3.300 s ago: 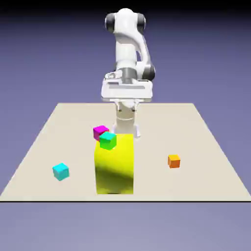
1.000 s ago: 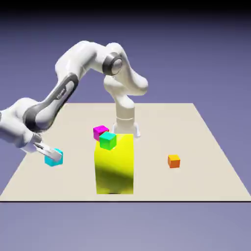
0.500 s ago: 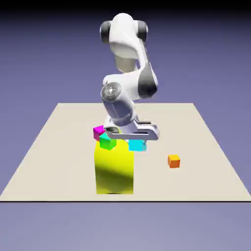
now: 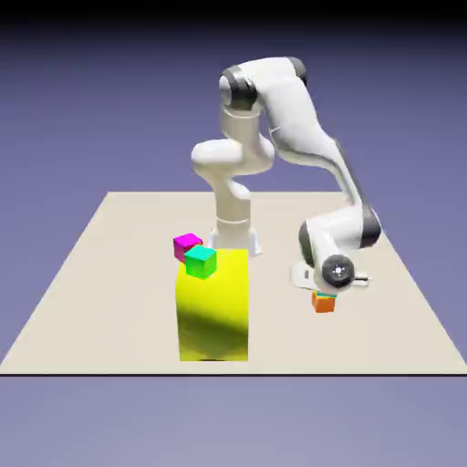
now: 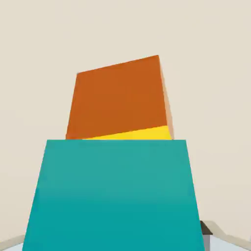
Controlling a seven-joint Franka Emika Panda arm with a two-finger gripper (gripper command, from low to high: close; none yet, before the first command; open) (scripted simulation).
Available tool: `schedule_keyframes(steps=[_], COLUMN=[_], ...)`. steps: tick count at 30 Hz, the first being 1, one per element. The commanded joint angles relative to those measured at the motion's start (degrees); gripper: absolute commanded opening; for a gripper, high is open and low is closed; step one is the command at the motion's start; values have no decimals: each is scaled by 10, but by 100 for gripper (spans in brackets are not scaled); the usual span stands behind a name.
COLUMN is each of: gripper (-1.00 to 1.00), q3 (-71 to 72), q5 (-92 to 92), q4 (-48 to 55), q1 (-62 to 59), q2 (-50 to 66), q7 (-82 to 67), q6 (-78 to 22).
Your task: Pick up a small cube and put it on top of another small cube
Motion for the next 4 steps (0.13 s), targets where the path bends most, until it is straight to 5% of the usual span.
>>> schedule_keyframes(steps=[1, 4], gripper=[100, 100], q3=[-3, -10], q5=[-5, -19], q4=[17, 61], q1=[-4, -16], q2=[-7, -27], q7=[5, 17], q6=[-25, -90])
